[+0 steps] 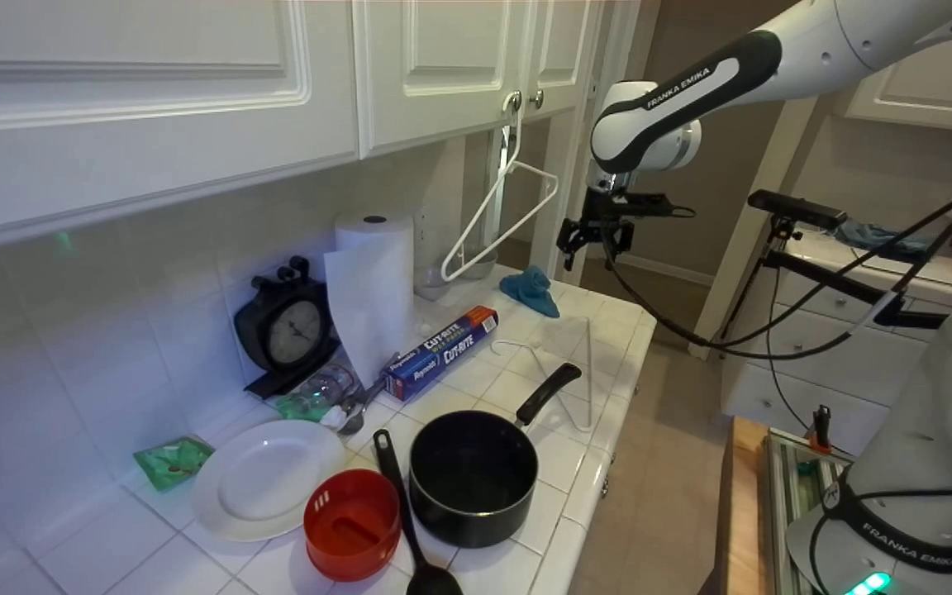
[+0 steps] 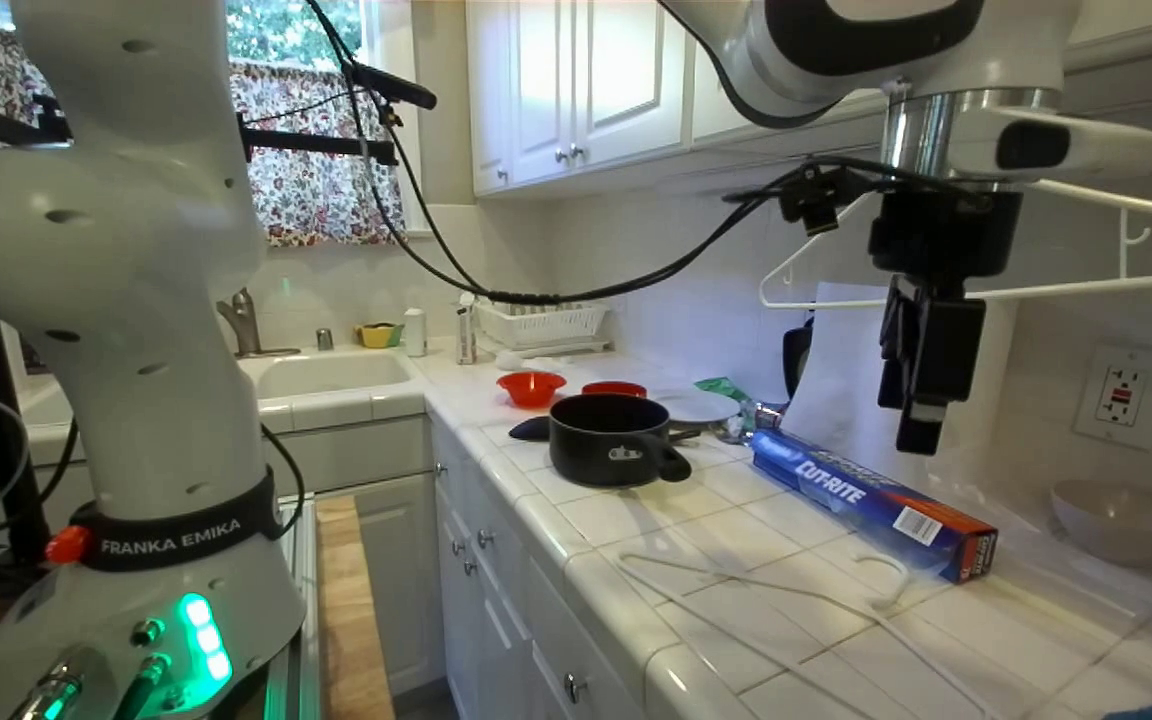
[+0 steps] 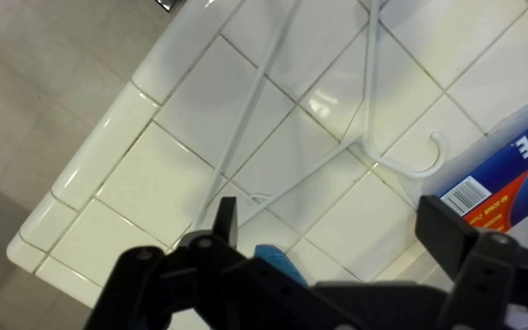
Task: Pick up the hanger from the counter and hang it on the hanger on the cabinet.
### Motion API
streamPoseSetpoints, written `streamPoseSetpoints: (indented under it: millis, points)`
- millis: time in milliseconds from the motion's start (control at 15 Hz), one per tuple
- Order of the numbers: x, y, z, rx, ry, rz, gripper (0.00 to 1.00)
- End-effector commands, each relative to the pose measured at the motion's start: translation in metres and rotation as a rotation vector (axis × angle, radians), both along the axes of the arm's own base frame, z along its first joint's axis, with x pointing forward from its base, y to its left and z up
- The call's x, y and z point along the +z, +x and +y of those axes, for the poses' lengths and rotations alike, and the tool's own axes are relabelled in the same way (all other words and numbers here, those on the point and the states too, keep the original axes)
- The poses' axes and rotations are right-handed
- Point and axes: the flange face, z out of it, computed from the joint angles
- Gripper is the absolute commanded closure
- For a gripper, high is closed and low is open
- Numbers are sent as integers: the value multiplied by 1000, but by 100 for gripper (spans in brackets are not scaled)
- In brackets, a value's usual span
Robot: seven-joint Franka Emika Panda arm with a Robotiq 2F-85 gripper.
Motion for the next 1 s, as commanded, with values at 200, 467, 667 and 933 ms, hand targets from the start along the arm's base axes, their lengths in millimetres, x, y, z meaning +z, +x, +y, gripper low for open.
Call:
streamPoseSetpoints:
  millis: [200,467,667,933]
  points:
    - [-53,25,-6,-241,-41,-91,0]
    - [-78,24,-10,-311,-18,-98,0]
    - [-96,26,-9,-343,23,-104,0]
    - [-119,30,-4,-311,54,-116,0]
